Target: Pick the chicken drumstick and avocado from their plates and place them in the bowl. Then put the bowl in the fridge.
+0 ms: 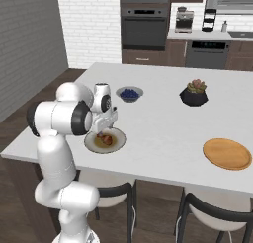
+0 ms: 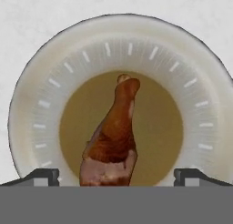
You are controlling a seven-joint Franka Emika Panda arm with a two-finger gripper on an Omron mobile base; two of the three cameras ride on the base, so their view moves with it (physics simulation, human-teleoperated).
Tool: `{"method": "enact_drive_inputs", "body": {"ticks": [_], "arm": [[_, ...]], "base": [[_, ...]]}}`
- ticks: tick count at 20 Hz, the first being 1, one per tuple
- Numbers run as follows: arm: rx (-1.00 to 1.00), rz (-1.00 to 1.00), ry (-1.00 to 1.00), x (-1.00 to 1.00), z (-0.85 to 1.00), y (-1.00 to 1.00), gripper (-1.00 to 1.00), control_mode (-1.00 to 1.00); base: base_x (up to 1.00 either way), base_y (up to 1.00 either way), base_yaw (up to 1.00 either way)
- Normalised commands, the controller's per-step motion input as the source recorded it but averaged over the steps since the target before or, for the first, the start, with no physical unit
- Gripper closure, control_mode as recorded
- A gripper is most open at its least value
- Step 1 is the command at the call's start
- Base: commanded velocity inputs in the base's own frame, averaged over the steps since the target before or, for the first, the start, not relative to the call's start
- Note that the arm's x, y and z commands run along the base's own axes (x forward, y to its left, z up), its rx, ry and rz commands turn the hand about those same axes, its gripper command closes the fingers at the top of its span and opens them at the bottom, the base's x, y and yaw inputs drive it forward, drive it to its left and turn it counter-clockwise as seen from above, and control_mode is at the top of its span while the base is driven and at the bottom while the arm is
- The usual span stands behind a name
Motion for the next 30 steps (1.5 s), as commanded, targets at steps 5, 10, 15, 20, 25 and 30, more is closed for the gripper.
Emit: {"method": "enact_drive_inputs", "body": {"ticks": [5, 10, 15, 20, 25, 30], "arm": [[0.0, 0.05, 0.08, -0.25, -0.35, 0.0, -1.0, -1.0], [0.0, 0.07, 0.01, -0.02, -0.46, 0.0, -1.0, -1.0], [0.03, 0.13, -0.03, -0.14, -0.57, 0.0, 1.0, -1.0], [0.01, 0.06, 0.0, -0.65, -0.3, -0.06, 1.0, -1.0], [0.03, -0.08, -0.13, -0.97, 0.25, -0.19, 1.0, -1.0], [0.06, -0.19, 0.0, -0.7, 0.94, -0.24, 1.0, -1.0]], "base": [[0.0, 0.0, 0.0], [0.0, 0.0, 0.0], [0.0, 0.0, 0.0], [0.0, 0.0, 0.0], [0.0, 0.0, 0.0], [0.0, 0.0, 0.0]]}}
